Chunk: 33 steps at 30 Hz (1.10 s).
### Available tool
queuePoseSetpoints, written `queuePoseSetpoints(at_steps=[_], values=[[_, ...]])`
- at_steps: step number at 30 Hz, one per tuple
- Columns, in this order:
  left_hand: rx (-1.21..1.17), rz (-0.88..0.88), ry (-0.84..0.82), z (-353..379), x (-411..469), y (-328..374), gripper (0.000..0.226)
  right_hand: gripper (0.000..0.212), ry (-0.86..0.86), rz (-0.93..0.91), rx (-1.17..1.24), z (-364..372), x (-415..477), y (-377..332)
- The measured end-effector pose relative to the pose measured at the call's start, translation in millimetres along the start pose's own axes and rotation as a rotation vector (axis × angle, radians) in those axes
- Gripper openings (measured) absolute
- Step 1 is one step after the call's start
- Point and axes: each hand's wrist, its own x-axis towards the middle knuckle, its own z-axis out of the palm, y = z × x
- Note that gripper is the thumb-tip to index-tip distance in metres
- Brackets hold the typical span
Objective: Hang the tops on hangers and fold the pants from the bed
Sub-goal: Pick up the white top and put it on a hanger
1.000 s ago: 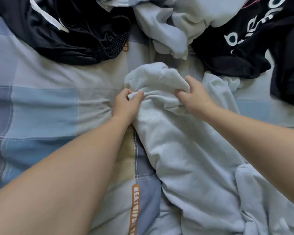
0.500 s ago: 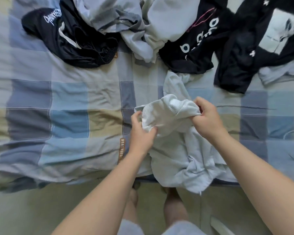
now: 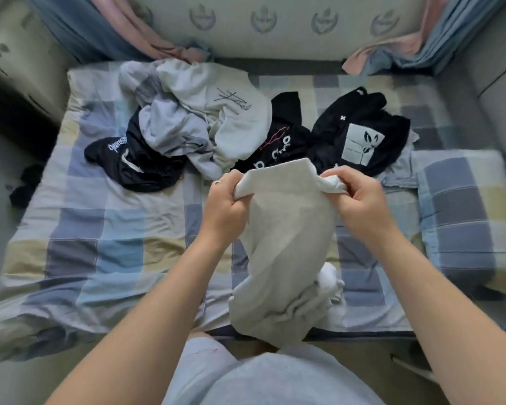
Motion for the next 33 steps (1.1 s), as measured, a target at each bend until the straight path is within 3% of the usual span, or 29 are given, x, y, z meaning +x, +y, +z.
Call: queuePoseSetpoints(at_steps=[3,5,9,13,19,25,30,33], values=[[-0.101,0.089,0.025,0,5,62,0.032,0.016,0.047,-0.110,0.021,-33,-6,-44],[-0.131,0.169,0.013,-3,11,102,0.011,0.011,0.083,-0.212,0.061,-55,-8,-76],[-0.173,0.409,0.079,-15,29,188,0.021,0.024,0.180,-0.409,0.102,-94,-7,-142],[-0.141,0.629,0.123,-33,40,271,0.029,0.037,0.251,-0.493,0.174,-131,-4,-209],[-0.109,0.843,0.228,-66,39,389,0.037,0.036,0.254,-0.653,0.331,-179,-7,-307],[-0.236,0.687,-0.109,-68,37,419,0.047,0.026,0.322,-0.773,0.274,-210,-6,-368],[0.054,0.527,-0.412,-47,62,370,0.011,0.028,0.435,-0.719,0.214,-225,4,-358],[0.208,0.346,-0.410,-32,79,320,0.026,0.029,0.525,-0.644,0.177,-233,12,-333]])
